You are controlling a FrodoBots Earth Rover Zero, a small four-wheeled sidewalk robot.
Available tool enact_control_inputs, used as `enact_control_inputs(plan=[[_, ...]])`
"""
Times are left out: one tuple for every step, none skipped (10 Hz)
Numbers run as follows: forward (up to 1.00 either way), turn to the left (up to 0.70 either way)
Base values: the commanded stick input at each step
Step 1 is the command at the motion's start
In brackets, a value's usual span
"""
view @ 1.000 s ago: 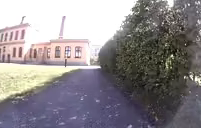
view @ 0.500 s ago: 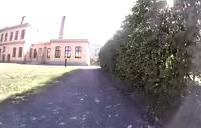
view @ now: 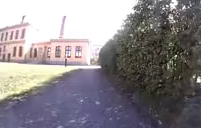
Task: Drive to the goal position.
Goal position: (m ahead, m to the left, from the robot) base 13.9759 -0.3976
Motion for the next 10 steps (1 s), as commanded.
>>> enact_control_inputs(plan=[[0.70, 0.00], [0.70, 0.00], [0.70, 0.00], [0.70, 0.00], [0.70, 0.00], [0.70, 0.00], [0.70, 0.00], [0.70, 0.00], [0.70, 0.00], [0.70, 0.04]])
